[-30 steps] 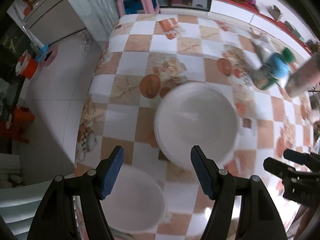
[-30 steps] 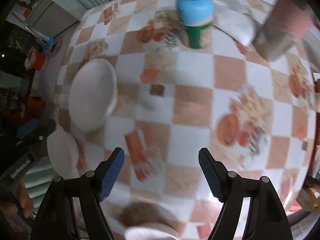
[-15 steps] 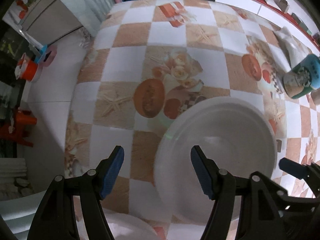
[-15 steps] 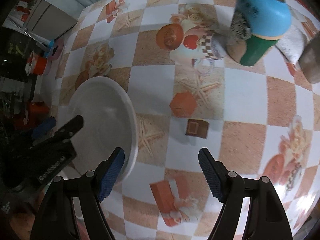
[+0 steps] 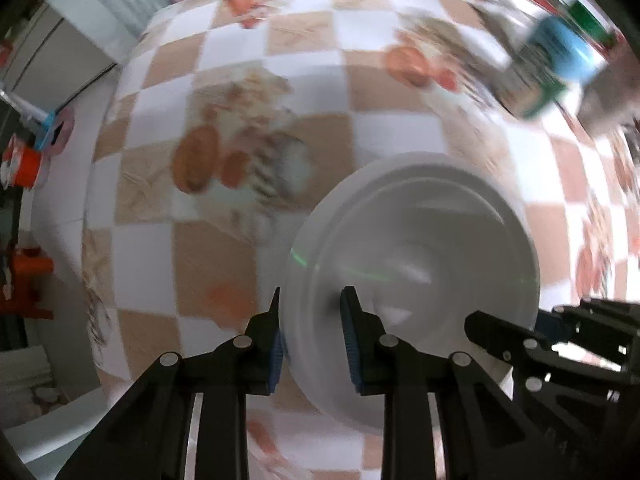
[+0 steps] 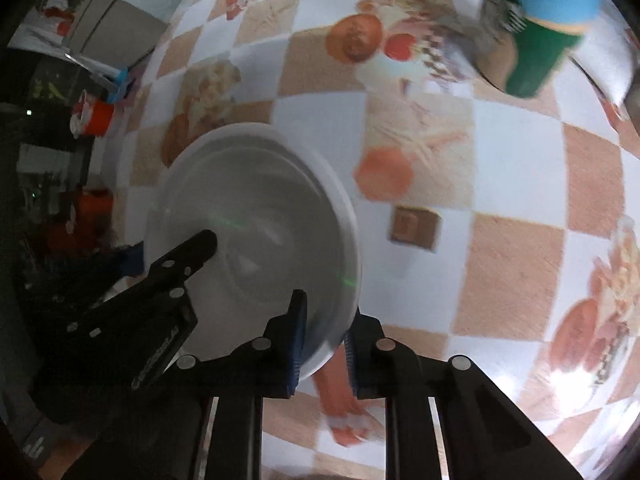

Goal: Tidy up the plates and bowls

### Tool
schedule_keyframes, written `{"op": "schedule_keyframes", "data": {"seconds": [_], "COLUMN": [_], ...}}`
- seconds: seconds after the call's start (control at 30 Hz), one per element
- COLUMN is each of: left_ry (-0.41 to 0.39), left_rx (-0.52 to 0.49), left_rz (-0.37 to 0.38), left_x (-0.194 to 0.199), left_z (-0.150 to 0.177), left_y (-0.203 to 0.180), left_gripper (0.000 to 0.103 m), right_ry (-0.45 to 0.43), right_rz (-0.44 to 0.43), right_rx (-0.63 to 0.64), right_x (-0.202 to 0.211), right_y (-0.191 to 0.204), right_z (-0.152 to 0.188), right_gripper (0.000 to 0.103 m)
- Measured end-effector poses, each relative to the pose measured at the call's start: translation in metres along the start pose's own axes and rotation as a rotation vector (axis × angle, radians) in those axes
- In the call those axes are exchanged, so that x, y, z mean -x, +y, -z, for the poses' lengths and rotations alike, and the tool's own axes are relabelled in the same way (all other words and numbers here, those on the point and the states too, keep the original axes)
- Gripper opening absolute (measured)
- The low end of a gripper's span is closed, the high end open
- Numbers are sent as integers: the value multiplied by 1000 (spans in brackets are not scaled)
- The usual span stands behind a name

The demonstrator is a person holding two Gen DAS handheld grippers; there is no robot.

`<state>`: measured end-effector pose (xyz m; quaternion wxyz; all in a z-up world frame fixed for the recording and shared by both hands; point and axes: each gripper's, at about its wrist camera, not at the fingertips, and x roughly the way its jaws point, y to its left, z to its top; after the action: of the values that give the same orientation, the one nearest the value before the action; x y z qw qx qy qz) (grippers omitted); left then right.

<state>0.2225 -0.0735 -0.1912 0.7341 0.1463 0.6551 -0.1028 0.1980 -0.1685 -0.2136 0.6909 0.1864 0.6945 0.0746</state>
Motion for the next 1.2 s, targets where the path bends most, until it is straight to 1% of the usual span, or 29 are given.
{"op": "schedule_keyframes", "data": {"seconds": [0.1,0.2,0.27,0.4,0.5,0.57,0.67,0.77,0.8,0.83,0.87,0.93,1.0,1.07,1.13,1.2], "left_ry": [8,15,31,58,54,56,28,-3,-9,-15,-19,-24,-18,5,23,44], "left_rx": [-43,-87,-95,-92,-94,-90,-84,-92,-93,-101,-107,-130,-156,-188,-223,-267], "left_rz": [15,18,42,67,60,54,51,49,51,56,59,68,82,107,118,131], "left_x": [2,4,4,3,3,5,17,34,40,47,53,66,75,84,82,83], "left_z": [24,57,81,114,125,127,127,131,137,142,147,155,166,178,183,197], "left_y": [-23,-45,-56,-67,-73,-75,-81,-81,-75,-76,-80,-84,-85,-93,-99,-106], "left_gripper": [28,28,28,29,29,29,29,29,29,29,29,29,29,29,29,29], "right_ry": [20,40,56,70,56,53,42,12,3,-4,-9,-17,-13,-5,9,29], "right_rz": [38,74,92,125,144,152,139,143,143,141,138,137,138,146,153,157], "right_rx": [20,42,46,71,70,55,45,61,62,62,54,51,48,42,32,23], "right_x": [3,5,5,5,4,3,7,23,29,34,43,53,61,65,68,68], "right_y": [-13,-24,-29,-29,-28,-26,-23,-22,-20,-19,-34,-36,-38,-41,-40,-36], "right_z": [21,50,70,106,126,129,129,131,131,132,135,142,152,170,184,202], "right_gripper": [20,20,20,21,21,21,21,21,21,21,21,21,21,21,21,21]}}
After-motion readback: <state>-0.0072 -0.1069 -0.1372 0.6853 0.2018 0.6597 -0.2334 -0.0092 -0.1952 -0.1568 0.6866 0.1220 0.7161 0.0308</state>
